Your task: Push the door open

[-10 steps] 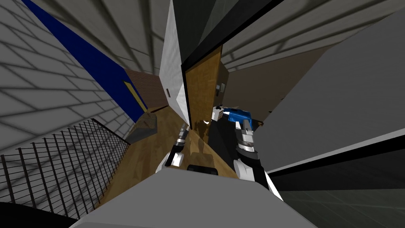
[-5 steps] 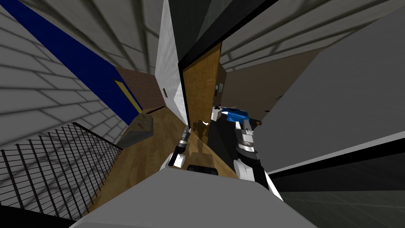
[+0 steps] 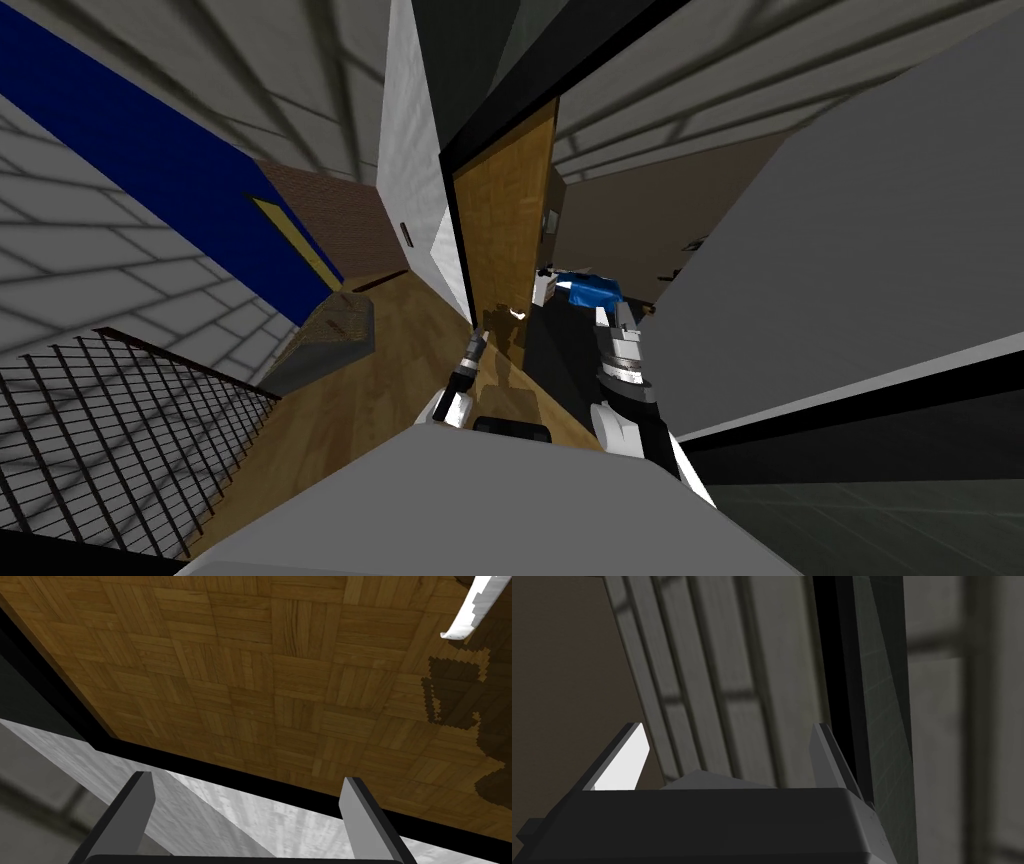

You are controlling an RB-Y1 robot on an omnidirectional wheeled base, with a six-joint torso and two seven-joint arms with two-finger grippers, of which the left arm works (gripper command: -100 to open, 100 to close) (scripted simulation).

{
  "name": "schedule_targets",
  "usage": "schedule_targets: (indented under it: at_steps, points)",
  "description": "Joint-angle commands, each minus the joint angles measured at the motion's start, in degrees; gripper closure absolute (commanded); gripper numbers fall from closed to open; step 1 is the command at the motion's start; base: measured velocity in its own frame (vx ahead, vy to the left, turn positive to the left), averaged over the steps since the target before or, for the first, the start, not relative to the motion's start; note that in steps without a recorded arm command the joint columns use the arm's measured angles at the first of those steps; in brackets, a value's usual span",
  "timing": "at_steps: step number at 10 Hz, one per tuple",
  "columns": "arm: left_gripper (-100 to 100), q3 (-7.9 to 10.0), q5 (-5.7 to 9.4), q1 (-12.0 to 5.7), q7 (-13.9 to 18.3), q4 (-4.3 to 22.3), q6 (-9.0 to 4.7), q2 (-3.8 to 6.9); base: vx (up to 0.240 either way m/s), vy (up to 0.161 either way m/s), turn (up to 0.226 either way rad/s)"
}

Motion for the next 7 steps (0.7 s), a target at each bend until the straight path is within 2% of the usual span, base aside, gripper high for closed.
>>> schedule_targets:
  at_steps: [1,7]
  points:
    - [-100,-0.84,-0.19,-0.73,0.0,2.7,-0.56,0.01,0.091,0.047,-0.118]
    - [-100,-3.76,-0.85,-3.39,0.0,12.2,-2.52,-0.01,0.088,0.053,-0.096]
